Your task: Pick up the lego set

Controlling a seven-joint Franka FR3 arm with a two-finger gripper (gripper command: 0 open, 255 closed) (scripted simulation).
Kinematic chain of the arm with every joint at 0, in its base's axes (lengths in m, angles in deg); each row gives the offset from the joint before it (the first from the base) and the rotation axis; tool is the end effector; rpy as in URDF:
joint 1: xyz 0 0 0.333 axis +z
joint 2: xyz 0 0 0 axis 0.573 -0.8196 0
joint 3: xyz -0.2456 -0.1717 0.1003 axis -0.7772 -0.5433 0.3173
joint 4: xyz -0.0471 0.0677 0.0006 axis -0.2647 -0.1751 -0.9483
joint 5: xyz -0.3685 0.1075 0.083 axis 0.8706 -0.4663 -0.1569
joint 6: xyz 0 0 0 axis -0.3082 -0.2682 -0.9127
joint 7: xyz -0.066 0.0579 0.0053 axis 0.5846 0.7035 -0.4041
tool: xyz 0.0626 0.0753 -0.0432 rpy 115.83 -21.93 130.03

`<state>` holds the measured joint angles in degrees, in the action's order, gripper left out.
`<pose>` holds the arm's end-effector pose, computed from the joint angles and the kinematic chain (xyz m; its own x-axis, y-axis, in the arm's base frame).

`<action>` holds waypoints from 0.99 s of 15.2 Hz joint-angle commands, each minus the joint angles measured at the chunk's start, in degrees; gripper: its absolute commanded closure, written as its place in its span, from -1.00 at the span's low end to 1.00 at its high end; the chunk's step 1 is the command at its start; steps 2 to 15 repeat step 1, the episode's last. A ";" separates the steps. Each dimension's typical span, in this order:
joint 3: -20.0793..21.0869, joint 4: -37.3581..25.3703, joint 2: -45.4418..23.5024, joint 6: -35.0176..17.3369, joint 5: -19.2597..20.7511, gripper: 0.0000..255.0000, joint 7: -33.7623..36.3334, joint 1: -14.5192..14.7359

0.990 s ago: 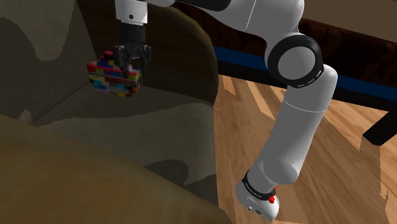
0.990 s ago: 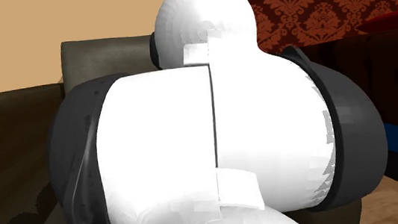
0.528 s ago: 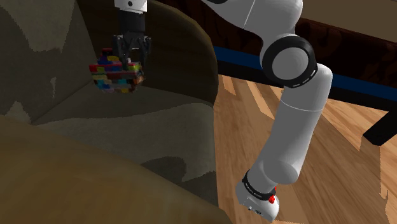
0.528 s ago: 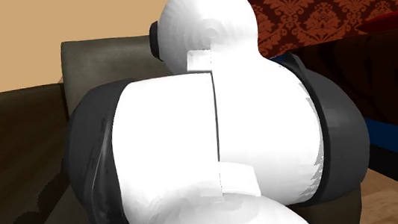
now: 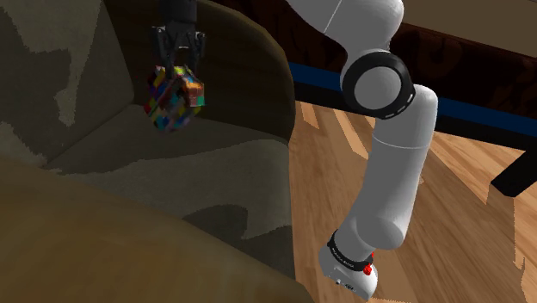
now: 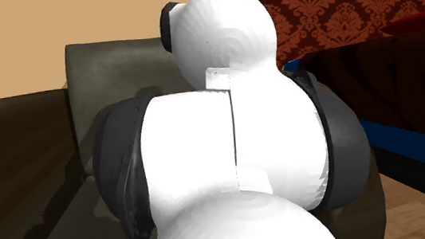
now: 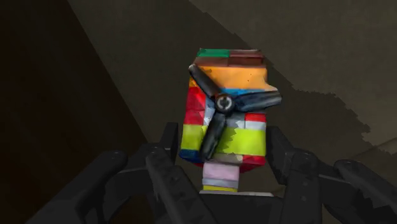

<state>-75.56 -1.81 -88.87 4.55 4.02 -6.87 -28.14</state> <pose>0.5726 0.1903 0.6637 0.9838 0.1349 -0.1179 0.1254 -0.9885 -0.0844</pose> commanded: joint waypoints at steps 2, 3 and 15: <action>0.03 -1.14 -0.40 0.67 0.09 1.00 0.15 0.13; 0.03 -1.14 -0.40 0.67 0.09 1.00 0.15 0.13; 0.03 -1.14 -0.40 0.67 0.09 1.00 0.15 0.13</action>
